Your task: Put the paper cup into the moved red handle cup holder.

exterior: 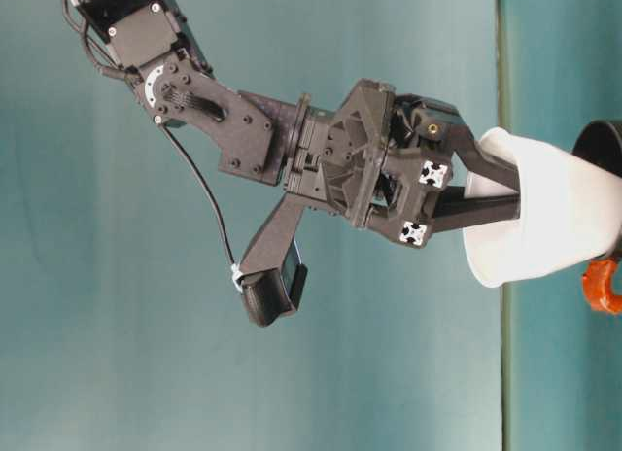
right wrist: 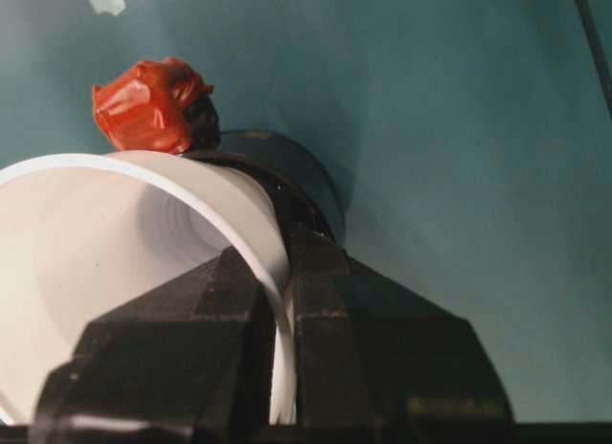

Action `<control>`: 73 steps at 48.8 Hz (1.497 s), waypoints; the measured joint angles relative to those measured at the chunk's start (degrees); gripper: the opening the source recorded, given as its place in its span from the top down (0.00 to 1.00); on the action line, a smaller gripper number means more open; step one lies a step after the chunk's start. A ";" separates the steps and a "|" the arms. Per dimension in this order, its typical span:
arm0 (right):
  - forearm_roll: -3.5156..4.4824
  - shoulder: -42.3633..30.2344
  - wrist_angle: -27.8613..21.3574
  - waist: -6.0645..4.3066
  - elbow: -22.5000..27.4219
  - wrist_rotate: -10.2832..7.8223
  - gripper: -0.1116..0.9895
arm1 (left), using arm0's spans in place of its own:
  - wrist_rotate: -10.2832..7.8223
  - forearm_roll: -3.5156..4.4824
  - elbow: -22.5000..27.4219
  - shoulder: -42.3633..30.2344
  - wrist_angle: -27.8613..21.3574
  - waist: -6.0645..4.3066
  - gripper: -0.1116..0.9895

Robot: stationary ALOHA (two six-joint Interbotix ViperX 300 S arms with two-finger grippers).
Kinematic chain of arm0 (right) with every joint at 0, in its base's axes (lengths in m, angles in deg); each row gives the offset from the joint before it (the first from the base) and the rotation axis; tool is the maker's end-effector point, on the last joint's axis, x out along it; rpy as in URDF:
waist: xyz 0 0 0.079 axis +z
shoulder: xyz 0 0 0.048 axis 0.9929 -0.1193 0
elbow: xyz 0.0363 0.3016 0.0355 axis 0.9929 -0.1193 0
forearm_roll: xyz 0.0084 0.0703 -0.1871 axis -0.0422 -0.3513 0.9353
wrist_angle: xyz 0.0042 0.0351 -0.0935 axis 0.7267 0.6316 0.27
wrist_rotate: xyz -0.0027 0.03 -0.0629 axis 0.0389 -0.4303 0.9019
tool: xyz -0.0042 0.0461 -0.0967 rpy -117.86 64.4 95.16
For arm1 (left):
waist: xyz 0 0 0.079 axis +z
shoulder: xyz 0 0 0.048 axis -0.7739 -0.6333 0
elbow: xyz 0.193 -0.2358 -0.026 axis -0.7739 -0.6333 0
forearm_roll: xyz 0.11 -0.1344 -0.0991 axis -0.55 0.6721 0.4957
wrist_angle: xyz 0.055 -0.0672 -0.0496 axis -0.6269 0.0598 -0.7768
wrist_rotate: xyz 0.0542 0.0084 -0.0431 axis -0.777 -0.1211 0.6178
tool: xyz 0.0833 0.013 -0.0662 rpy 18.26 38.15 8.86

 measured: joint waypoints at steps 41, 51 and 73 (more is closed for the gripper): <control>0.18 0.18 -2.02 0.09 0.18 0.00 0.14 | 0.00 -0.09 0.00 0.00 0.00 0.00 0.13; 1.49 0.70 -1.76 0.09 0.18 0.00 0.14 | 0.00 -0.09 0.00 0.00 0.00 0.00 0.13; 1.58 2.11 -2.20 0.35 -0.35 0.09 0.14 | 0.00 -0.09 0.00 0.00 0.00 0.00 0.13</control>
